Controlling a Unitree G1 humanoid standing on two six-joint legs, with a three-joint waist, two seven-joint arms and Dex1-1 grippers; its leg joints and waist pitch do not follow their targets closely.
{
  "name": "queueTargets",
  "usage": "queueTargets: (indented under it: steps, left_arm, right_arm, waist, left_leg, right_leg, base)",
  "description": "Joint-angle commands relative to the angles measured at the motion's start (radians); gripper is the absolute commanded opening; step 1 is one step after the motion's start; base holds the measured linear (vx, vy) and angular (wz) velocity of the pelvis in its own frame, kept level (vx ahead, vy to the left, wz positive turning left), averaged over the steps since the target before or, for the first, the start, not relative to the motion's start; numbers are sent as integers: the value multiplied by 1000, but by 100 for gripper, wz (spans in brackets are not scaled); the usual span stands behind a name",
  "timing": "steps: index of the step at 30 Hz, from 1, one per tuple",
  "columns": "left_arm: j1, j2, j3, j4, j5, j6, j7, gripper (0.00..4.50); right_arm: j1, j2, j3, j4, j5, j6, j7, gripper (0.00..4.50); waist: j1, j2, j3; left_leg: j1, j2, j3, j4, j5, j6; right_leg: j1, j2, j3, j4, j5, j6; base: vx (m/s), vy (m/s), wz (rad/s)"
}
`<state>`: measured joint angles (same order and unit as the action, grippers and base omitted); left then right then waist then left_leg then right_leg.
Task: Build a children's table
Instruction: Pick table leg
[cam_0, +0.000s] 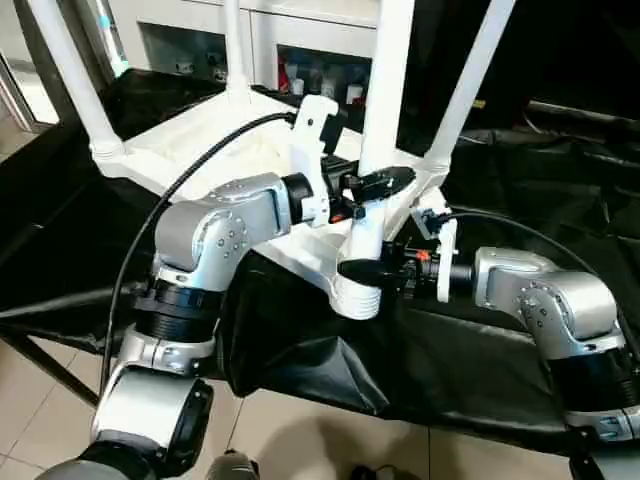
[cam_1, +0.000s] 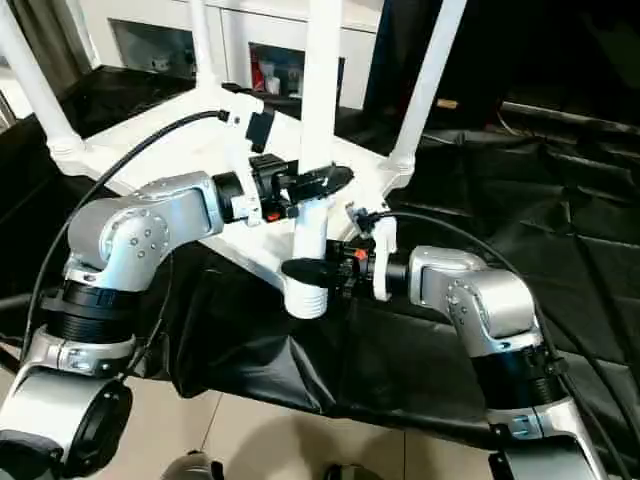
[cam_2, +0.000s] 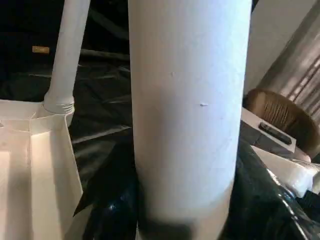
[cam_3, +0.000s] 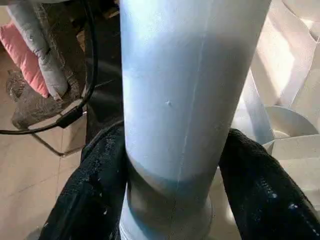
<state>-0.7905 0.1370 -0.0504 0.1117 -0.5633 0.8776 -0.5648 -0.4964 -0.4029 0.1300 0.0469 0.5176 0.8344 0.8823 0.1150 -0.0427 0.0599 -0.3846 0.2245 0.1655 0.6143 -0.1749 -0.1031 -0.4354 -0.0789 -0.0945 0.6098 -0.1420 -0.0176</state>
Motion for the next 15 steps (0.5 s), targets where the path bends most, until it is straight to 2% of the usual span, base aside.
queueTargets:
  steps: [1, 12, 14, 15]
  left_arm:
    - [-5, 3, -11, -27, 3, -3, -19, 186]
    - [-3, 5, -8, -47, -15, 12, -28, 186]
    - [-3, 6, -8, -48, -16, 12, -29, 186]
    - [-3, 7, -10, -48, -15, 12, -31, 186]
  right_arm:
    - [-12, -8, 6, 10, -3, -7, -4, 277]
    - [-6, 18, -2, 20, 6, 4, 0, 277]
    - [-6, 20, -2, 24, 9, 8, 1, 240]
    - [-7, 21, -2, 26, 9, 9, 2, 240]
  waist:
    - [3, -10, -82]
    - [3, -12, -82]
    - [2, -11, -82]
    - [2, -11, -82]
  left_leg:
    - [5, -5, 11, -64, -126, 10]
    - [5, -5, 11, -64, -132, 8]
    - [5, -5, 11, -65, -131, 8]
    - [6, -5, 11, -64, -134, 8]
  right_leg:
    - [75, -48, 37, -77, -340, -69]
    - [76, -49, 37, -77, -344, -74]
    - [75, -48, 37, -77, -340, -76]
    - [75, -48, 37, -77, -340, -77]
  base:
    - [0, 0, 0]
    - [0, 0, 0]
    - [0, 0, 0]
    - [0, 0, 0]
